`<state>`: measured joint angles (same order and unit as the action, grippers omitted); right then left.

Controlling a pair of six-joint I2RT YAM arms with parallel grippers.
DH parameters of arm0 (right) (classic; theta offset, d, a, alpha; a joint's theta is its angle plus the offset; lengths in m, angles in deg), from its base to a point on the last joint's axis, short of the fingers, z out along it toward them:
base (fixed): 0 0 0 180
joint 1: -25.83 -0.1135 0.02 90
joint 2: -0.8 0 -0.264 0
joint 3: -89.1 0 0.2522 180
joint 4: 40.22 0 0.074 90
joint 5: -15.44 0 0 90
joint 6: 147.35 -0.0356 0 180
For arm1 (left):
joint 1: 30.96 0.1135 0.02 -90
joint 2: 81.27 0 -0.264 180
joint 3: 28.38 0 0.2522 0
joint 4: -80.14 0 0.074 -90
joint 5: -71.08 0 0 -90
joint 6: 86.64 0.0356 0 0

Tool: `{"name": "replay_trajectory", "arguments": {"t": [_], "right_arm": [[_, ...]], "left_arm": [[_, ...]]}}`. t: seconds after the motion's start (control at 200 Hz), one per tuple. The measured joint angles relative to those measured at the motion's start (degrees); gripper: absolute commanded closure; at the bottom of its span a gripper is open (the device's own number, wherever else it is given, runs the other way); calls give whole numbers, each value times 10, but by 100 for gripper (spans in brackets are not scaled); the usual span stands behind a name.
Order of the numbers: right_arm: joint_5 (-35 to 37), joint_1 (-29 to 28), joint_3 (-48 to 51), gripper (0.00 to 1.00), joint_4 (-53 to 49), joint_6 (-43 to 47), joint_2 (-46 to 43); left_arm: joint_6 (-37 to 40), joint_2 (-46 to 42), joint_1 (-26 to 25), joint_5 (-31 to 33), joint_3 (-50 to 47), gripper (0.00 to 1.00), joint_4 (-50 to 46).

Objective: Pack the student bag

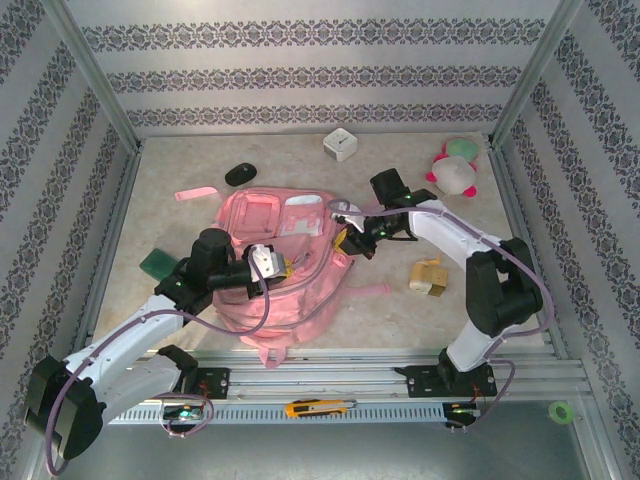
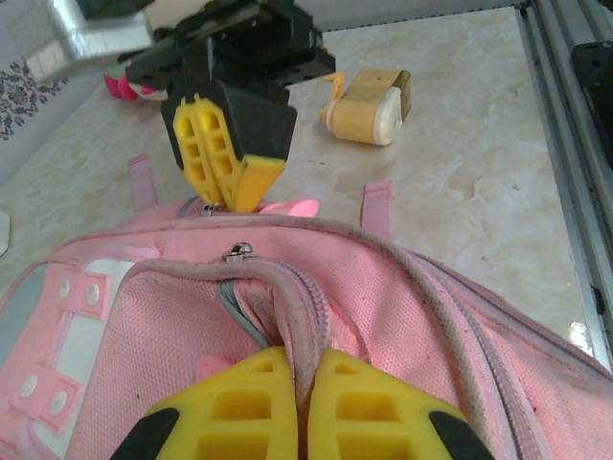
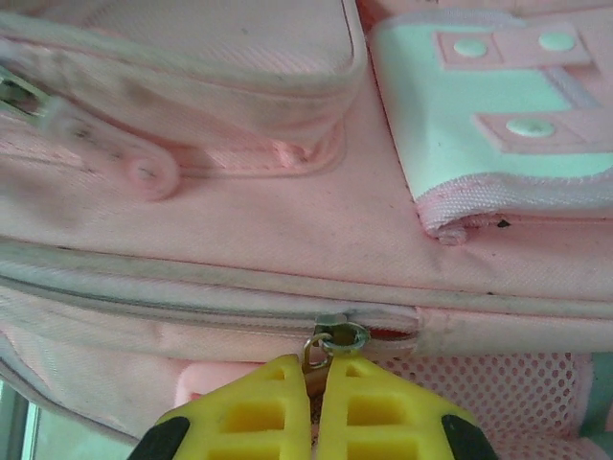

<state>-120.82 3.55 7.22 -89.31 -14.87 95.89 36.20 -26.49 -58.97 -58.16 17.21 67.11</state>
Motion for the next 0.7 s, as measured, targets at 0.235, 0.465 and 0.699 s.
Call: {"name": "replay_trajectory", "arguments": {"t": [0.235,0.465,0.699], "right_arm": [[4,-17,15,100,14,-35,-54],[-23,-34,26,100,15,-66,-88],[-13,-9,73,54,48,-102,-103]], "left_arm": [[2,0,-1,17,1,100,2],[2,2,-2,23,1,100,2],[1,2,-2,21,1,100,6]]}}
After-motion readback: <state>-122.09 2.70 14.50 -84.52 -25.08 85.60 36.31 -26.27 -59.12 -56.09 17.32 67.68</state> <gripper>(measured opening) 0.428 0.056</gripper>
